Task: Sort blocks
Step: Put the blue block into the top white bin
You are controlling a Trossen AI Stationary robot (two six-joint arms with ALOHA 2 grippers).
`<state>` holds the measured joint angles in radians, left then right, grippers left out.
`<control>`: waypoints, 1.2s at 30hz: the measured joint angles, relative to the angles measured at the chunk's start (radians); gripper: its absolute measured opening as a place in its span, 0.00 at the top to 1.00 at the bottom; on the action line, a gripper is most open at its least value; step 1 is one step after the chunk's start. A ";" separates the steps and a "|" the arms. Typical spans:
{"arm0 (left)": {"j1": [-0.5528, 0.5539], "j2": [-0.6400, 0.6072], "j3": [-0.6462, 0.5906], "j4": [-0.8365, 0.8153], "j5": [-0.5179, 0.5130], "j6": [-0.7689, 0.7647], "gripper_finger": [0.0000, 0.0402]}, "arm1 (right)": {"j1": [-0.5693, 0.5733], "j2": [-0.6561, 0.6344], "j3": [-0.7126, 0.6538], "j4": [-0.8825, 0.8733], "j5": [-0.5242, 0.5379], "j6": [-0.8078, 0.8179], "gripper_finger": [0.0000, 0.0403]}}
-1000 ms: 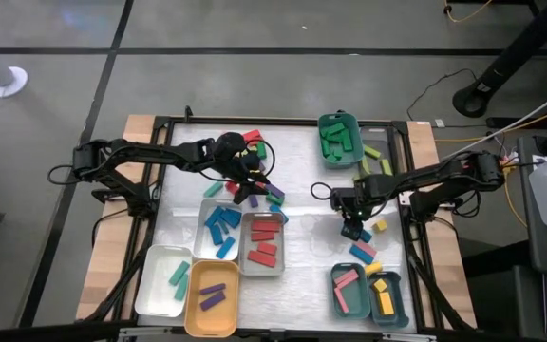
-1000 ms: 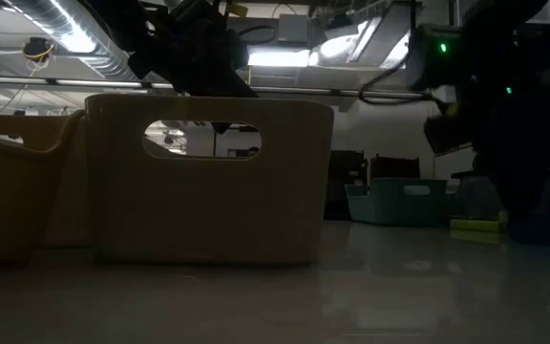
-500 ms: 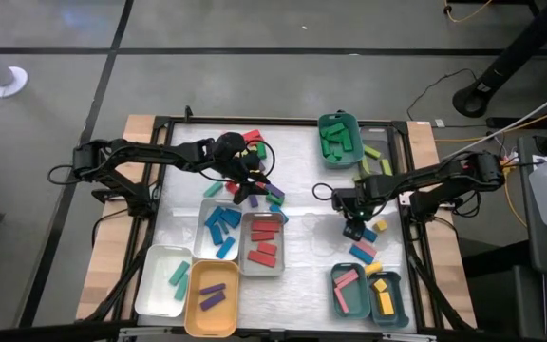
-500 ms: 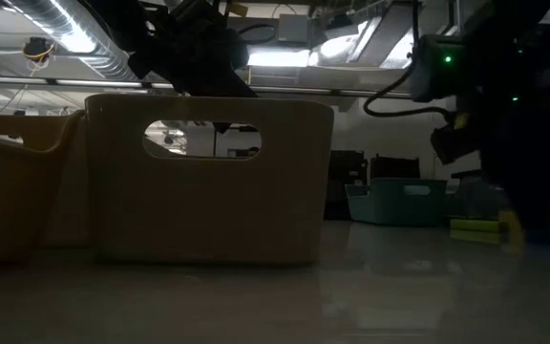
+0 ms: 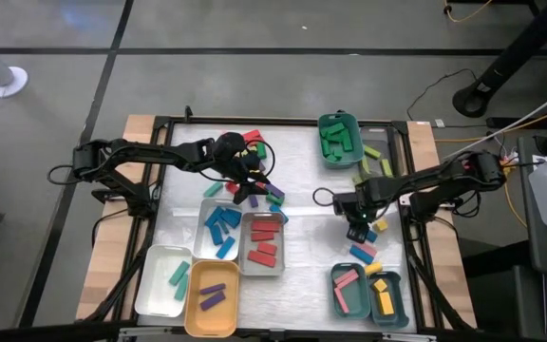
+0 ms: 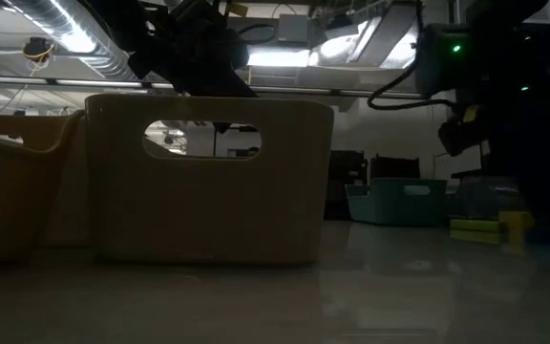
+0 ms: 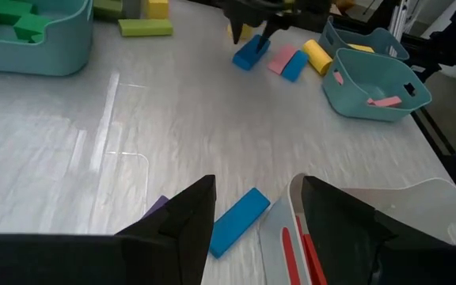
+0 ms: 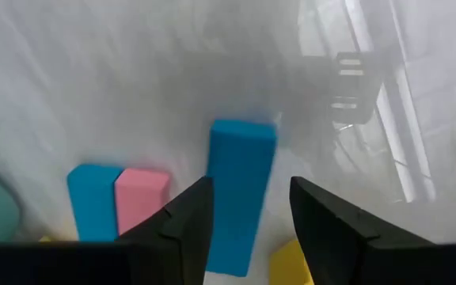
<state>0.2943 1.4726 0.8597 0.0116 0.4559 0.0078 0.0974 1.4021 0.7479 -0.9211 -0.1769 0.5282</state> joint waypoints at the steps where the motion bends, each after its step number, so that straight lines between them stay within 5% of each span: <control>1: 0.000 0.000 0.000 0.000 0.000 0.000 0.56 | 0.020 0.000 0.000 0.001 0.001 0.013 0.58; 9: 0.000 0.000 0.000 0.000 0.000 0.000 0.56 | 0.138 0.000 0.000 0.003 0.168 0.122 0.58; 25: 0.000 0.000 0.000 0.000 0.000 0.000 0.56 | 0.152 0.006 -0.104 0.171 0.201 0.128 0.58; 36: 0.000 0.000 0.000 0.038 0.000 -0.059 0.56 | 0.152 0.007 -0.107 0.202 0.231 0.113 0.69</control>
<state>0.2943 1.4727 0.8597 0.0495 0.4561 -0.0510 0.2497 1.4094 0.6404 -0.7187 0.0537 0.6415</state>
